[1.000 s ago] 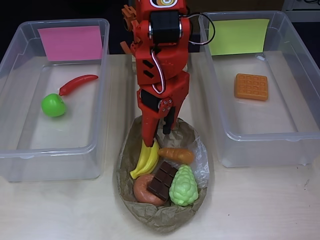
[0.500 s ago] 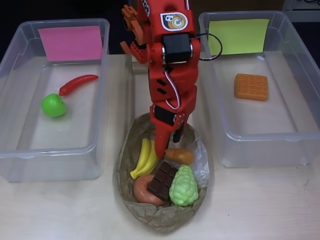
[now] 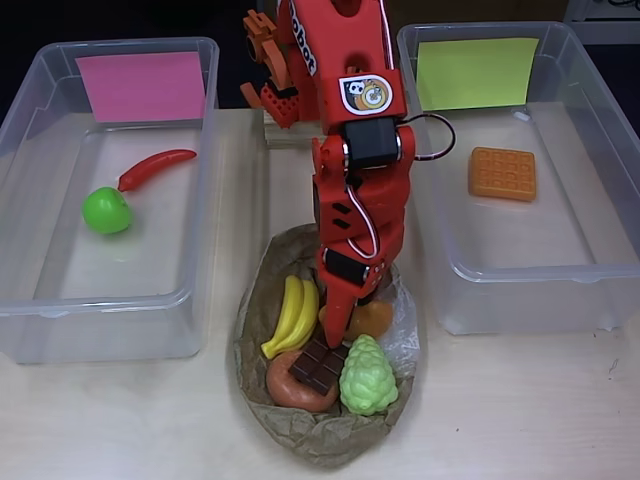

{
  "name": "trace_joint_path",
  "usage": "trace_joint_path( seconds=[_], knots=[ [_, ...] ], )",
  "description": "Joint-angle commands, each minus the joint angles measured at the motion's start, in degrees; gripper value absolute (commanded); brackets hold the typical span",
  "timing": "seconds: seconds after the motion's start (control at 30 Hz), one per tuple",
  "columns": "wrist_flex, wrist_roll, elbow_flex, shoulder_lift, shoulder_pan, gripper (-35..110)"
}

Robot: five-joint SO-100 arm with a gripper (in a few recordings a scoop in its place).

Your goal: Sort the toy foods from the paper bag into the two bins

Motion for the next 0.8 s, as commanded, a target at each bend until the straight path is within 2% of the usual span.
trace_joint_path(
  seconds=[0.0, 0.2, 0.33, 0.67, 0.77],
  knots=[
    [-0.3, 0.9, -2.9, -1.4, -0.5, 24],
    [1.9, 2.6, -4.0, -0.7, 0.4, 9],
    [7.2, 4.6, -5.3, 1.7, 1.0, 7],
    [32.3, 14.1, -13.7, 12.0, 5.7, 6],
    [39.0, 19.6, -15.5, 17.1, 6.6, 6]
  ],
)
